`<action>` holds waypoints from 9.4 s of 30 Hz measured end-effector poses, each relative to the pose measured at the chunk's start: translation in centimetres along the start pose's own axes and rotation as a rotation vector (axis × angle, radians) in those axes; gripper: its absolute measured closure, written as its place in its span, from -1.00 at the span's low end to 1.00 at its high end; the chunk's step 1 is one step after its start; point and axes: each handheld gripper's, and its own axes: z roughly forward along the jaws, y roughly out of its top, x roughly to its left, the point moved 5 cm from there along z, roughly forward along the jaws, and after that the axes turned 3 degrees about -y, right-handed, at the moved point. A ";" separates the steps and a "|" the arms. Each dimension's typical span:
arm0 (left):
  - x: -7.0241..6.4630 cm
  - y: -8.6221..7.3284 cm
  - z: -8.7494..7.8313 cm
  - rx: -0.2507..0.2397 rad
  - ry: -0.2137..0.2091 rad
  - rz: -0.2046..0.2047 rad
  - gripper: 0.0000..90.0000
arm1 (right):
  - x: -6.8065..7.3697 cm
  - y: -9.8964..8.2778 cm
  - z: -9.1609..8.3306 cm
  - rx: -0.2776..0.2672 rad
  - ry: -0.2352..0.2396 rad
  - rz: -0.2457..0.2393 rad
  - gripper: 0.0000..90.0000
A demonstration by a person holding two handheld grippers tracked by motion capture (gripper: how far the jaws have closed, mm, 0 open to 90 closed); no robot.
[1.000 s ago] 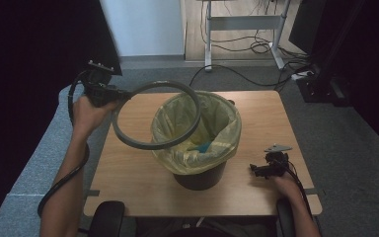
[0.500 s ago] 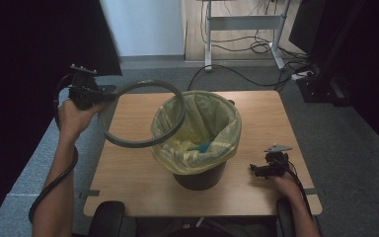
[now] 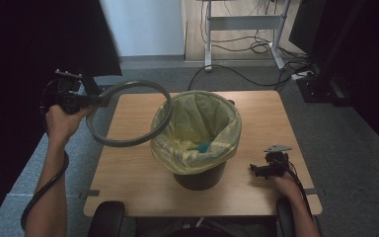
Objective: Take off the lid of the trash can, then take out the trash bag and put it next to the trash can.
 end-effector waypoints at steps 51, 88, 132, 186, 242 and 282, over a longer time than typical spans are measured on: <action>5.6 -7.6 3.3 -0.014 0.068 -0.137 0.75 | 0.0 0.0 0.0 0.000 0.000 0.000 -1.00; 5.8 -13.7 12.9 0.009 0.087 -0.182 0.74 | 0.0 0.0 0.0 0.000 -0.001 0.000 -1.00; 4.2 -19.0 18.4 0.016 0.078 0.048 -0.54 | 0.0 0.0 0.0 -0.001 0.001 -0.001 -1.00; 3.4 -17.1 17.3 0.122 0.061 0.121 -0.86 | 0.6 1.7 -1.7 -0.010 0.090 -0.029 -1.00; -6.6 -8.6 6.7 0.069 -0.201 0.356 -0.79 | 3.0 12.1 -11.5 -0.055 0.306 -0.162 -0.92; -19.7 -3.2 0.0 0.012 -0.441 0.632 -0.78 | 11.3 20.5 -20.0 -0.102 0.535 -0.389 -0.95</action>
